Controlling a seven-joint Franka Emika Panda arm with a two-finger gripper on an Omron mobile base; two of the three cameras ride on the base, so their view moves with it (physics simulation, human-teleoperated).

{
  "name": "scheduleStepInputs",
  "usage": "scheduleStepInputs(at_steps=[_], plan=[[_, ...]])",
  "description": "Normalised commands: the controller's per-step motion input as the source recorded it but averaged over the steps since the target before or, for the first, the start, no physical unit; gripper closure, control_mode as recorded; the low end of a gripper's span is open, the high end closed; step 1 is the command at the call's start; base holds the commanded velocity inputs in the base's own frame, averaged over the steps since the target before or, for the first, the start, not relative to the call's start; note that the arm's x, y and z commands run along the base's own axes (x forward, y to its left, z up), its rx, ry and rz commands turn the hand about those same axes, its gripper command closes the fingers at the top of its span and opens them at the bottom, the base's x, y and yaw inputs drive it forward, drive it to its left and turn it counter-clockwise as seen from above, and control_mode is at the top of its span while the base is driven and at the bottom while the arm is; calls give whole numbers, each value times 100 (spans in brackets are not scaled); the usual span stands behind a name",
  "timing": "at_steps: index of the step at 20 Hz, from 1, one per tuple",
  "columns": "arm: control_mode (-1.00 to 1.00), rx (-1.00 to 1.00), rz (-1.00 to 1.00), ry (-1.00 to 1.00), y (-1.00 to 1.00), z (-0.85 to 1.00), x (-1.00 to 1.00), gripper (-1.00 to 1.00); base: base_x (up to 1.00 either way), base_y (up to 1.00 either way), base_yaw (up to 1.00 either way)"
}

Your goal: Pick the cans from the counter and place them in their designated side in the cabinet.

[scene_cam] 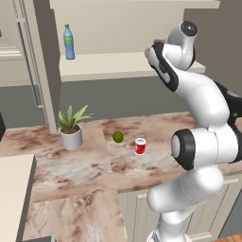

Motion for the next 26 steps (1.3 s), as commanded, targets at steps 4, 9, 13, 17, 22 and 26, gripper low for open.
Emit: scheduleStepInputs(at_steps=[4,9,13,17,22,26], plan=[[-100,0,0,3,0,-15,20,100,0,0,0],[-100,0,0,0,0,-21,11,-100,0,0,0],[-100,0,0,0,0,-14,10,-100,0,0,0],[-100,0,0,0,0,-13,14,-100,0,0,0],[-100,0,1,0,0,-10,14,-100,0,0,0],[-100,0,1,0,0,-5,16,-100,0,0,0]])
